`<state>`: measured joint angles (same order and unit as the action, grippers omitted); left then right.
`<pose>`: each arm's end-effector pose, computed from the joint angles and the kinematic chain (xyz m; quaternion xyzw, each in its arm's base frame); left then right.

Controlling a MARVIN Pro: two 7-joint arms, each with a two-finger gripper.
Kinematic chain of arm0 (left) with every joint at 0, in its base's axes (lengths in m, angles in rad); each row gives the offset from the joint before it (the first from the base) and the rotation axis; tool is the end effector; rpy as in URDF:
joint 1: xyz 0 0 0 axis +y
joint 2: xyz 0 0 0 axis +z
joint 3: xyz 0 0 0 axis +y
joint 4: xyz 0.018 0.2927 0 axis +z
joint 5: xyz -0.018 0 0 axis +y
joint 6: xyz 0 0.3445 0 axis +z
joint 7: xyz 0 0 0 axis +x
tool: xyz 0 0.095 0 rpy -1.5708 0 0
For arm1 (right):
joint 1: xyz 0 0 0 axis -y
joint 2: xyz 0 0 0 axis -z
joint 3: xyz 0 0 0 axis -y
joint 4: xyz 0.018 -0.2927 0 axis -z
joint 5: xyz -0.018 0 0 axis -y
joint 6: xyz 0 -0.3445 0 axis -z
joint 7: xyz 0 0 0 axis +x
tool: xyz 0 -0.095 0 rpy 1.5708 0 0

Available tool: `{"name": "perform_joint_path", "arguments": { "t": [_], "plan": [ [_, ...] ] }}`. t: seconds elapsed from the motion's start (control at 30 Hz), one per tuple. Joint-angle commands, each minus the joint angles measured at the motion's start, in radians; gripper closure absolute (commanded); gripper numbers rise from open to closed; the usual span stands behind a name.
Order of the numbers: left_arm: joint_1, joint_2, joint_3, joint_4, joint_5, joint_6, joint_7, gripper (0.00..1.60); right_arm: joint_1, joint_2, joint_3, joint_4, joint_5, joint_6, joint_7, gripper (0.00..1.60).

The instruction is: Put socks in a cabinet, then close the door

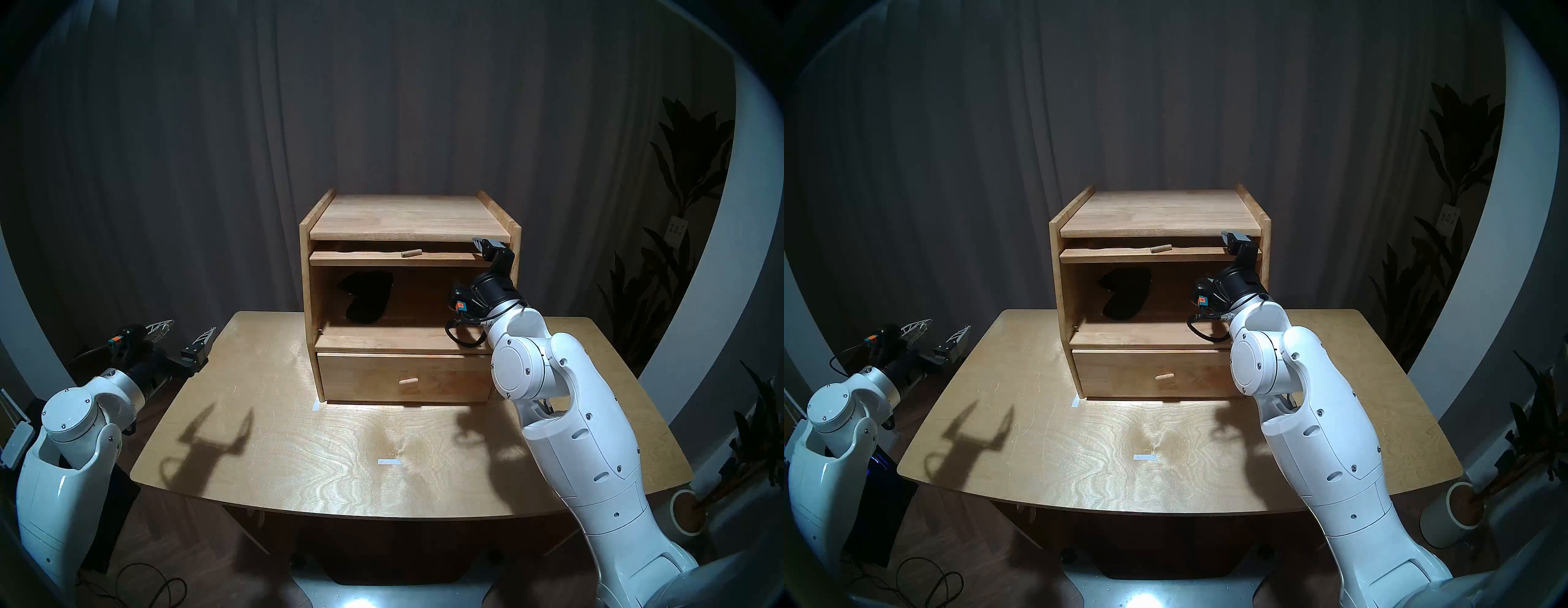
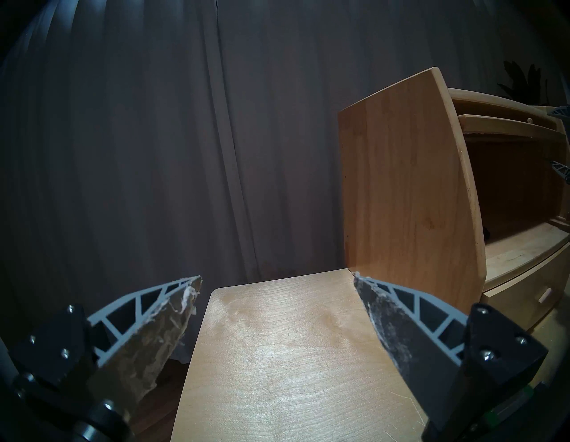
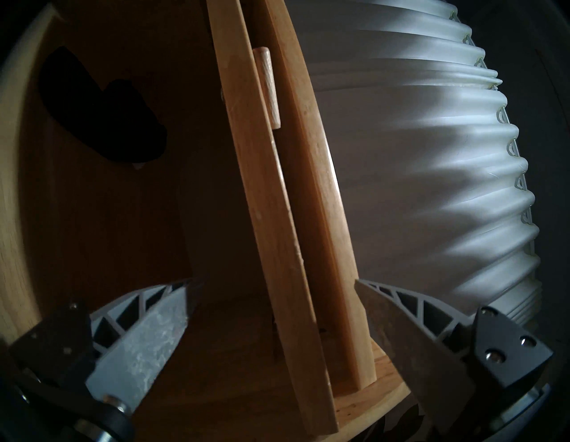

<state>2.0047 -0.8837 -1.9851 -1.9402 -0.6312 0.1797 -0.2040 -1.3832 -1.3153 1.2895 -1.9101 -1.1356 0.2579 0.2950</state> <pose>0.3581 0.2141 -0.1918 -0.7344 0.0897 -0.6728 0.0041 0.4622 0.0602 -0.1372 0.4827 0.4646 0.6132 0.4185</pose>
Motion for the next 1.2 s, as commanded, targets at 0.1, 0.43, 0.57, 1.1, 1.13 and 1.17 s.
{"name": "perform_joint_path", "arguments": {
  "t": [0.1,0.43,0.57,1.1,1.13,1.17],
  "plan": [
    [-0.013,0.004,-0.008,-0.013,-0.001,-0.008,-0.001,0.00,-0.022,-0.013,-0.004,-0.001,-0.020,0.031,-0.023,0.00],
    [-0.014,0.004,-0.008,-0.013,-0.001,-0.008,-0.002,0.00,0.076,-0.028,-0.012,0.090,-0.042,0.019,-0.047,0.00],
    [-0.014,0.004,-0.008,-0.013,-0.001,-0.008,-0.002,0.00,0.099,-0.033,-0.029,0.115,-0.049,0.011,-0.053,0.00],
    [-0.014,0.004,-0.008,-0.013,0.000,-0.008,-0.002,0.00,0.114,-0.046,-0.031,0.171,-0.027,-0.025,-0.107,1.06],
    [-0.014,0.004,-0.008,-0.013,0.000,-0.008,-0.002,0.00,0.107,-0.042,-0.029,0.168,-0.023,-0.030,-0.111,1.60],
    [-0.014,0.004,-0.008,-0.013,0.000,-0.008,-0.002,0.00,0.098,-0.039,-0.025,0.161,-0.018,-0.033,-0.110,1.60]
  ]
}}
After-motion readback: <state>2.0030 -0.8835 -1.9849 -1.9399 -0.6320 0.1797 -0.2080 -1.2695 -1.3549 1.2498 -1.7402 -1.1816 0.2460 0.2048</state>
